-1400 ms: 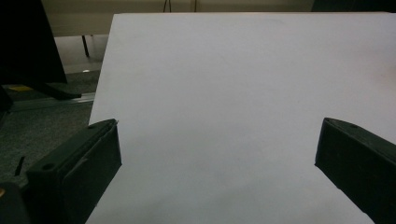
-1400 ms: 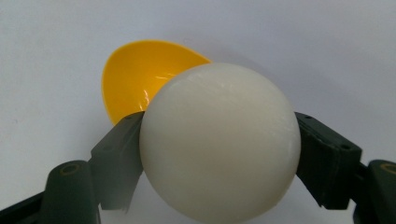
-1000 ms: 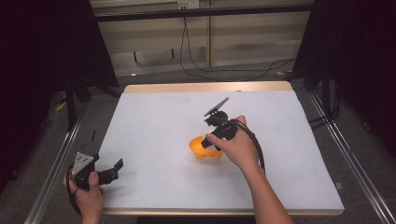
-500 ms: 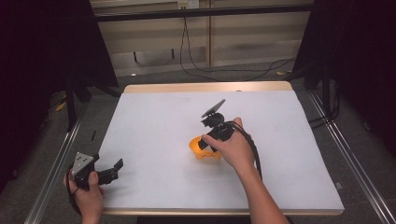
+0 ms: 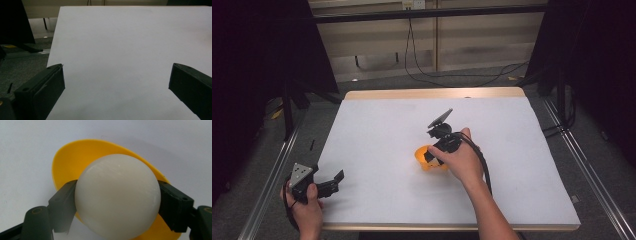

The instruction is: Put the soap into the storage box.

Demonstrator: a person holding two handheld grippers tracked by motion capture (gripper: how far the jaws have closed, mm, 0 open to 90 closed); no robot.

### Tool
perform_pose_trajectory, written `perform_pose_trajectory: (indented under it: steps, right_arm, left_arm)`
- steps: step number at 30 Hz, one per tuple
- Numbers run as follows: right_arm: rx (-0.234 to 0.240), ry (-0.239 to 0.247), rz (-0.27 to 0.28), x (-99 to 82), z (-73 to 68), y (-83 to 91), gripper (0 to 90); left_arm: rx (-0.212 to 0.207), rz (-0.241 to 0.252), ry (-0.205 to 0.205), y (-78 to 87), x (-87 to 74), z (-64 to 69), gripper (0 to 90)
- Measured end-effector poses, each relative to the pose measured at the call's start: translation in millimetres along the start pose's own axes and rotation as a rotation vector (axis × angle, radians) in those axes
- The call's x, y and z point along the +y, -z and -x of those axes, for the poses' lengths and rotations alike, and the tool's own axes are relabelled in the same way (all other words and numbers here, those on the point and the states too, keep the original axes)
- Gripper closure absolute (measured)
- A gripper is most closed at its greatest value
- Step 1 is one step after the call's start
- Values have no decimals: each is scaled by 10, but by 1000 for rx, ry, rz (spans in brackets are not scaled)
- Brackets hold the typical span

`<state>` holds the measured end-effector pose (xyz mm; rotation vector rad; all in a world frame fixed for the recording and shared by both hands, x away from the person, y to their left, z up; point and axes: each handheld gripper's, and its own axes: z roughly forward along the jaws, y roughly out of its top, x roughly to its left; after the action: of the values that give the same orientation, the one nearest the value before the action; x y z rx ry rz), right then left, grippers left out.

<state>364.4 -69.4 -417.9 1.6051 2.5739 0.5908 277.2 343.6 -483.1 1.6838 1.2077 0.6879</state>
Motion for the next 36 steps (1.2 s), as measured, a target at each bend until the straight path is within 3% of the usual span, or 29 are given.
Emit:
perform_pose_trajectory:
  steps: [5, 7, 14, 20, 23, 25, 36]
  right_arm:
    - [-2, -2, 16, 0, -5, 0, 230]
    - [31, -13, 39, 4, -4, 50, 232]
    - [20, -25, 78, -19, 10, 203, 211]
    - [3, -21, 113, -101, 137, 251, 150]
    - [-21, -24, 144, -164, 181, 267, 46]
    - [-9, -32, 160, -214, 210, 281, 7]
    - [14, -86, 278, -526, 488, 346, 0]
  left_arm:
    - [0, -1, -1, 0, 0, 0, 2]
    - [0, -1, 0, 0, 0, 0, 1]
    - [-1, 0, 0, 0, 0, 0, 1]
    - [0, 0, 4, -1, -1, 6, 1]
    - [3, 0, -2, 1, 0, 5, 2]
    - [-2, 1, 0, 0, -1, 6, 1]
    - [-6, 0, -5, 0, -2, 10, 1]
